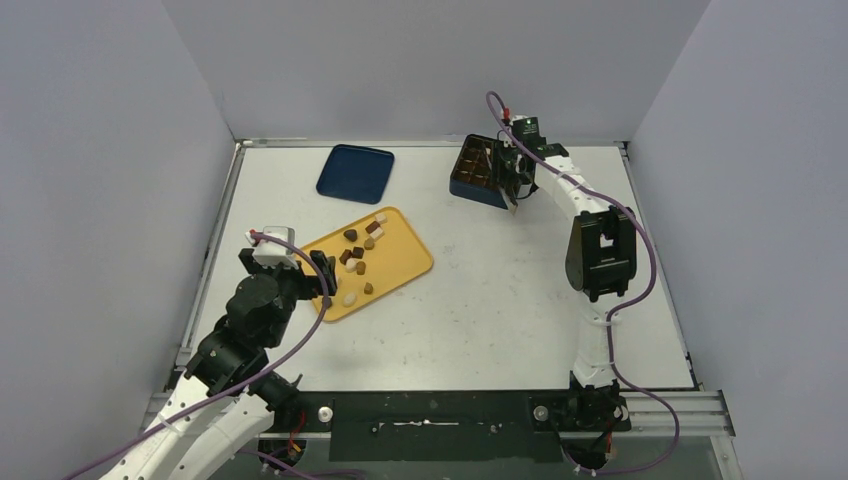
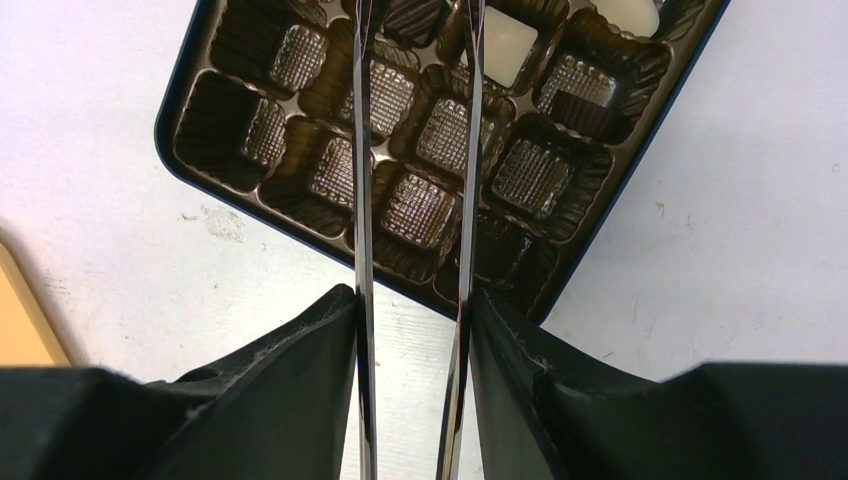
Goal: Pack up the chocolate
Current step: Place the fake chocolate in the packing box, then pick up the fake chocolate from the plate.
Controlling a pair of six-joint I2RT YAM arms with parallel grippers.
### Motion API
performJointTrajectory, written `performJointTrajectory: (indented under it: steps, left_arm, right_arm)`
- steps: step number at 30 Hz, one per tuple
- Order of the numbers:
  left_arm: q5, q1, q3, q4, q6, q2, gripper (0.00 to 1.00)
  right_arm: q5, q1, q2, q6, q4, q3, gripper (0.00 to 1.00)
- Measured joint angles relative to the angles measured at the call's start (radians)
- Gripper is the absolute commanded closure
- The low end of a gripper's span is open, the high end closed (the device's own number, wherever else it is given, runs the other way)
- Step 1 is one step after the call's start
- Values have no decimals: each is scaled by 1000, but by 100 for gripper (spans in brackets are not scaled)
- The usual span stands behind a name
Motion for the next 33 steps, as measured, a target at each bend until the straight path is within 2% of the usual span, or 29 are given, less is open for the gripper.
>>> performJointTrajectory:
  steps: [8, 15, 21, 33]
  left_arm:
    - [7, 0, 0, 0, 0, -6, 3]
    - [-2, 0, 0, 0, 0, -32, 3]
    - [-24, 4, 0, 0, 1, -60, 3]
    - [-80, 8, 0, -1, 1, -129, 3]
  right_arm:
    - [-13, 6, -22, 3, -40, 0, 59]
    - [-34, 43, -172, 17, -31, -119, 58]
    - [-54, 156, -283, 25, 20, -234, 58]
    - [-116, 418, -362, -11, 82, -435, 59]
